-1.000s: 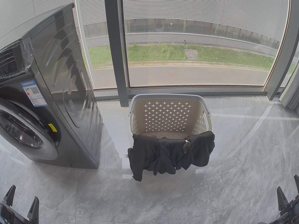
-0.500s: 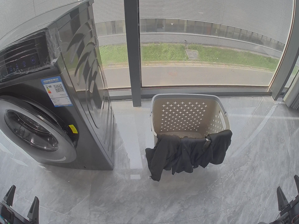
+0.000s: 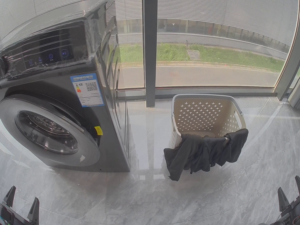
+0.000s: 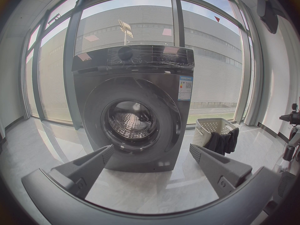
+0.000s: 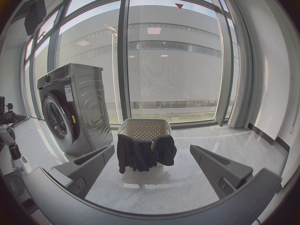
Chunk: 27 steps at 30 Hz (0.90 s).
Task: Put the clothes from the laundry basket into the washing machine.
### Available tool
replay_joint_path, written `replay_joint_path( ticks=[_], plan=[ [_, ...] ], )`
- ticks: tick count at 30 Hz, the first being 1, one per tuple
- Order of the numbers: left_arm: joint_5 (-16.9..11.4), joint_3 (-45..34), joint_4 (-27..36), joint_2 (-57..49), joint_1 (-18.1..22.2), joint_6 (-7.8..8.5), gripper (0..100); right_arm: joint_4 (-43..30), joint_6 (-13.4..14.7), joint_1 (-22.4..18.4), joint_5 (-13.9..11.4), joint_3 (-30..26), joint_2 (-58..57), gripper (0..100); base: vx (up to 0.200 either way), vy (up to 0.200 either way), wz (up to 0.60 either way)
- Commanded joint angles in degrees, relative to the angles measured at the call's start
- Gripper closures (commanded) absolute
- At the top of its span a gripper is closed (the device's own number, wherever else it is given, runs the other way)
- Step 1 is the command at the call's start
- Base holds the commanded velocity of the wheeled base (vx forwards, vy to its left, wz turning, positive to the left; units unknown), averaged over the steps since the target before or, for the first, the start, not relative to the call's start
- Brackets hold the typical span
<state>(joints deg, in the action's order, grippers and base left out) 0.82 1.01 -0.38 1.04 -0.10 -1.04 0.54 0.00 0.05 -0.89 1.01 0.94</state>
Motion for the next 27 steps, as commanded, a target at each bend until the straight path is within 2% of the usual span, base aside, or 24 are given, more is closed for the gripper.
replay_joint_path(
  ticks=[1,20,27],
  plan=[
    [0.1,-0.9,-0.1,-0.9,0.0,-0.02,0,0.0,0.0,0.0,0.0,-1.0,-0.9,0,0.000,0.200,0.00],
    [0.0,-0.9,0.0,-0.9,0.0,-0.02,0,0.0,0.0,0.0,0.0,-1.0,-0.9,0,0.000,0.200,0.00],
    [0.0,-0.9,-0.1,-0.9,0.0,-0.02,0,0.0,0.0,0.0,0.0,-1.0,-0.9,0,0.000,0.000,0.00]
  ],
)
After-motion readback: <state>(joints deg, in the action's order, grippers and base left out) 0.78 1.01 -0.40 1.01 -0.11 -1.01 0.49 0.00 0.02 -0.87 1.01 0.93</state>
